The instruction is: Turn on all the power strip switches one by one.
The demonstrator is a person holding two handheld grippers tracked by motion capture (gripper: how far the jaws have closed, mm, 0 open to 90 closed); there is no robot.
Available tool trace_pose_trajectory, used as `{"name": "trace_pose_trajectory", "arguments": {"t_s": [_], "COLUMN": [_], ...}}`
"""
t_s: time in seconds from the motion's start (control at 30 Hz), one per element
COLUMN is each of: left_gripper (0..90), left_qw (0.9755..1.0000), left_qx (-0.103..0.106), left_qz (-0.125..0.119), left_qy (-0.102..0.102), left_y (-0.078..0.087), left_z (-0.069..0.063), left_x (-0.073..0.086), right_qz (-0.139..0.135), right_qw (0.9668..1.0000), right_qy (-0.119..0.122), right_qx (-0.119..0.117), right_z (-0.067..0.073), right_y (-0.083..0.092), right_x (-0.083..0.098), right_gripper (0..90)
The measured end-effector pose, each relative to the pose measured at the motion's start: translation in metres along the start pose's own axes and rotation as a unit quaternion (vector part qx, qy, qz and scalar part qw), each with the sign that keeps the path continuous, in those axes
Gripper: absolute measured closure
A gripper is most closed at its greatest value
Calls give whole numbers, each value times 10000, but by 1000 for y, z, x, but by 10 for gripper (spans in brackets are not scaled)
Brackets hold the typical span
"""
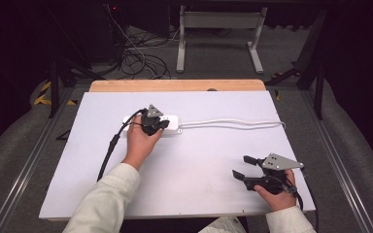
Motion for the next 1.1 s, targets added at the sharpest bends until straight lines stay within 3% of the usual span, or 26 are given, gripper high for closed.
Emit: {"name": "trace_pose_trajectory", "arguments": {"t_s": [0.03, 0.07, 0.23, 0.37, 0.4, 0.5, 0.63, 0.7, 0.83, 0.97, 1.1], "left_gripper": [849, 696, 513, 382, 360, 305, 262, 250, 228, 208, 192], "left_qw": [9999, 9999, 9991, 9970, 9966, 9948, 9932, 9924, 9914, 9916, 9905], "left_qx": [45, 13, 76, 263, 269, 279, 355, 366, 374, 393, 470], "left_qz": [-75, -108, -391, -720, -753, -953, -1103, -1163, -1233, -1142, -1251], "left_qy": [72, 44, -111, -82, -196, -246, -110, -138, -215, -452, -330], "left_y": [6, 11, 46, 72, 78, 94, 110, 116, 126, 133, 141], "left_z": [-3, -4, -12, -25, -27, -31, -35, -36, -38, -40, -43], "left_x": [-7, -10, -29, -39, -41, -42, -38, -36, -29, -19, -9], "right_qz": [9, 14, -15, -22, -23, -36, -29, -43, -29, -18, -20], "right_qw": [10000, 10000, 10000, 10000, 10000, 10000, 10000, 10000, 10000, 10000, 10000], "right_qy": [2, 19, 55, 78, 81, 68, 76, 79, 74, 65, 70], "right_qx": [-4, -10, -2, 8, 9, 18, 19, 14, 24, 32, 32], "right_z": [0, 1, 3, 4, 4, 4, 3, 4, 3, 3, 3], "right_y": [-1, -1, 0, 0, 0, 0, 0, 0, 0, 0, 0], "right_x": [0, 0, -2, -3, -3, -4, -3, -4, -3, -3, -3], "right_gripper": [303, 303, 302, 301, 301, 300, 299, 299, 297, 295, 293]}}
Point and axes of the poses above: each handheld gripper's, and its own axes: y roughly backward along the jaws, x roughly out of its underside, z roughly to its left, the point moved 8 cm from there along -y, roughly forward along the jaws, and after that the axes turned 13 degrees about -z, right-handed, at the moved point
